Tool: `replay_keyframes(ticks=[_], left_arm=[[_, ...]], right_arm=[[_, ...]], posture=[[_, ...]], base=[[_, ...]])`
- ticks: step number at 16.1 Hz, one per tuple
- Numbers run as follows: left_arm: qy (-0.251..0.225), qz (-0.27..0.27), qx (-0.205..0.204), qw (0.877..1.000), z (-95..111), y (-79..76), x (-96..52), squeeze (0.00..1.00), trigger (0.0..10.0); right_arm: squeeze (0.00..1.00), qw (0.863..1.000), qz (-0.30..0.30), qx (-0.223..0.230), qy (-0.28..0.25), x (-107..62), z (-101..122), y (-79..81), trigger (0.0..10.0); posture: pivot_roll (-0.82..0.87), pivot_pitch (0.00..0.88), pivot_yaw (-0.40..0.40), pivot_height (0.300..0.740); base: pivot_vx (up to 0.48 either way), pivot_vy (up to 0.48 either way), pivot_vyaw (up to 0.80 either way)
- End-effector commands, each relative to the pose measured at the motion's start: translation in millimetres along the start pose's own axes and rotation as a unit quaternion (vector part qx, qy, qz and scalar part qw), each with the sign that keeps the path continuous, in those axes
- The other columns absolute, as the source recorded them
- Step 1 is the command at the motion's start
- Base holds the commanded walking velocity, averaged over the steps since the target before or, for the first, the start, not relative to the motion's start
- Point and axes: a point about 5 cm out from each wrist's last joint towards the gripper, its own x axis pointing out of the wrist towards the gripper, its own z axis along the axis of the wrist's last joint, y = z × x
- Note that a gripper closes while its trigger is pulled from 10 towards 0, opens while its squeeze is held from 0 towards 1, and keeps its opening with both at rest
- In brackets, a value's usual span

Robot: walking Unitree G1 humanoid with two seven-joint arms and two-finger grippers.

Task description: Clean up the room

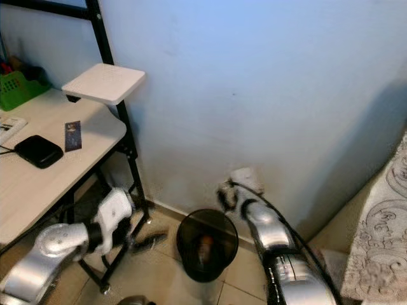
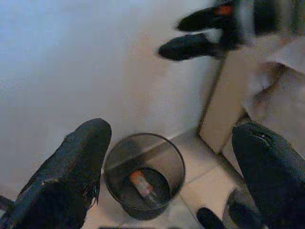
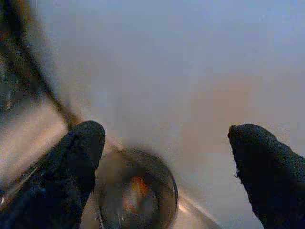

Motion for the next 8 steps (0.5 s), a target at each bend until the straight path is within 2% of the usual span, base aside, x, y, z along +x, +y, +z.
replay_keyframes(ticks=[1,3,4,5,6,7,8], left_arm=[[-0.021,0.05,-0.002,0.999,8,6.4,1.7,0.0,10.0],[-0.029,0.108,-0.021,0.994,10,10.6,5.6,0.0,10.0],[-0.045,0.157,-0.045,0.986,12,12.8,6.5,0.0,10.0],[-0.051,0.176,-0.054,0.982,13,12.5,6.3,0.0,10.0],[-0.049,0.212,-0.056,0.974,11,11.9,4.4,0.0,10.0],[-0.054,0.253,-0.041,0.965,11,12.7,1.4,0.0,10.0],[-0.057,0.295,-0.047,0.953,7,14.9,-4.6,0.0,10.0]], right_arm=[[1.0,0.998,-0.035,0.025,-0.047,-10.9,13,-10.4,10.0],[1.0,0.993,-0.067,0.037,-0.091,-29.9,25,-11.5,10.0],[1.0,0.988,-0.096,0.05,-0.114,-39.9,32,-15.5,10.0],[1.0,0.985,-0.106,0.054,-0.121,-45.2,34,-16.4,10.0],[1.0,0.985,-0.114,0.055,-0.117,-51.1,34,-15.5,10.0],[1.0,0.986,-0.118,0.054,-0.104,-58.0,32,-13.3,10.0],[1.0,0.987,-0.121,0.05,-0.095,-66.3,31,-10.6,10.0]], posture=[[0.14,0.0,0.001,0.74],[0.1,0.0,0.009,0.74],[0.08,0.0,0.025,0.74],[0.07,0.0,0.029,0.74],[0.06,0.0,0.036,0.74],[0.06,0.0,0.041,0.74],[0.06,0.0,0.02,0.74]], base=[[0.0,0.0,-0.74],[0.0,0.0,-0.74],[0.0,0.0,-0.74],[0.0,0.0,-0.74],[0.0,0.0,-0.74],[0.0,0.0,-0.74],[0.0,0.0,-0.74]])
